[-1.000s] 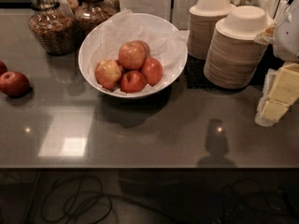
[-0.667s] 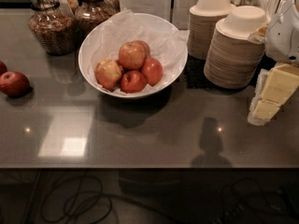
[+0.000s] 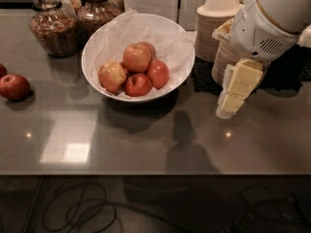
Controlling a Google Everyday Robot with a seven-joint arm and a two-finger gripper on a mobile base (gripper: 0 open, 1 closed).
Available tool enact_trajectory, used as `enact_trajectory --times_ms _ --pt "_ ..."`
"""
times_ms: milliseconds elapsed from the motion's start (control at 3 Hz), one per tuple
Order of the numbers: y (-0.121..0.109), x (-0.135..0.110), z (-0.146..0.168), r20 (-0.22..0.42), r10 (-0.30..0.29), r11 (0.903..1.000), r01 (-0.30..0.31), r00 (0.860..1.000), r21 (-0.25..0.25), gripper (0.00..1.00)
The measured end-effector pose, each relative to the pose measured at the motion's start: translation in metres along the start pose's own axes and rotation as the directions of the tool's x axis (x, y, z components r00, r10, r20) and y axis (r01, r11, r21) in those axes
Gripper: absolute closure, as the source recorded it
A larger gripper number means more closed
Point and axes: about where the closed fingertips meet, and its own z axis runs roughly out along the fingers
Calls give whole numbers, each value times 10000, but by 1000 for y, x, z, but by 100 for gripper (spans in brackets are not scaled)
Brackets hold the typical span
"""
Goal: Pick apple from white bowl
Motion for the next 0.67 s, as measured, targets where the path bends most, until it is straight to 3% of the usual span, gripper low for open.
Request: enact_trajectory --times_ms 333,667 --pt "0 0 0 0 0 10000 0 10000 1 0" --pt "-8 -4 3 273 23 9990 -34 9996 436 0"
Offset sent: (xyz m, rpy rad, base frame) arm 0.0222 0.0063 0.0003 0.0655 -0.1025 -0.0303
